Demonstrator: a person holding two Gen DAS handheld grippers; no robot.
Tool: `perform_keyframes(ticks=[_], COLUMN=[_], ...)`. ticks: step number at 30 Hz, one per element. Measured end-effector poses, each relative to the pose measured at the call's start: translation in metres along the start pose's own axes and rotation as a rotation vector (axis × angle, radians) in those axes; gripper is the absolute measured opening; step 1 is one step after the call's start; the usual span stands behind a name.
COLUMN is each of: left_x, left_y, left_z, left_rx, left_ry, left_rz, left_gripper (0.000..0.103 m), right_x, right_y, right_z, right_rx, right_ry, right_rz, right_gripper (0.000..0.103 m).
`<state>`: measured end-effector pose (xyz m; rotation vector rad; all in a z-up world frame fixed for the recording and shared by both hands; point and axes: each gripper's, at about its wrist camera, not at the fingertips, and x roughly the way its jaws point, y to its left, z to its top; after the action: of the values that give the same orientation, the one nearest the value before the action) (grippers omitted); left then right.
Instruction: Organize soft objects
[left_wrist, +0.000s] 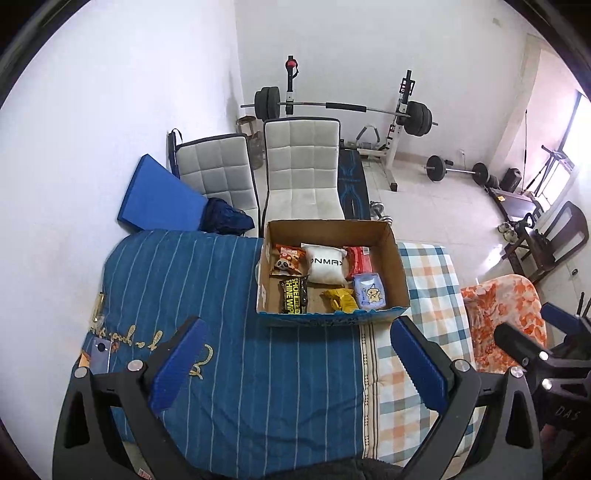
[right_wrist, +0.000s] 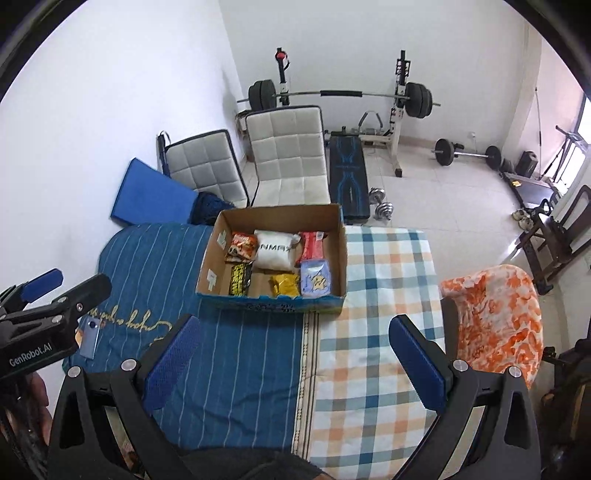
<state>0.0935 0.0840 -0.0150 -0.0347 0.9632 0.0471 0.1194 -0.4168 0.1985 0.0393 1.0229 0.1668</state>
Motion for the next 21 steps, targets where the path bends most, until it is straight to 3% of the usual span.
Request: perform_keyframes(ticks=[7, 21], left_x=[-0.004, -0.010], left_y=[-0.001, 0.008], left_z=[0.004, 0.008], left_rx=[0.008, -0.024], left_ry=[-0.028, -0.063], left_rz=[-0.005, 0.037], left_gripper=[0.102, 0.102], right_x=[-0.002, 0.002], right_y=[0.003, 0.004], right_z=[0.009, 0.017], right_rx=[-0.010, 0.009], right_ry=[-0.046, -0.077], right_rz=[-0.050, -0.056], right_gripper=[0.103, 0.103])
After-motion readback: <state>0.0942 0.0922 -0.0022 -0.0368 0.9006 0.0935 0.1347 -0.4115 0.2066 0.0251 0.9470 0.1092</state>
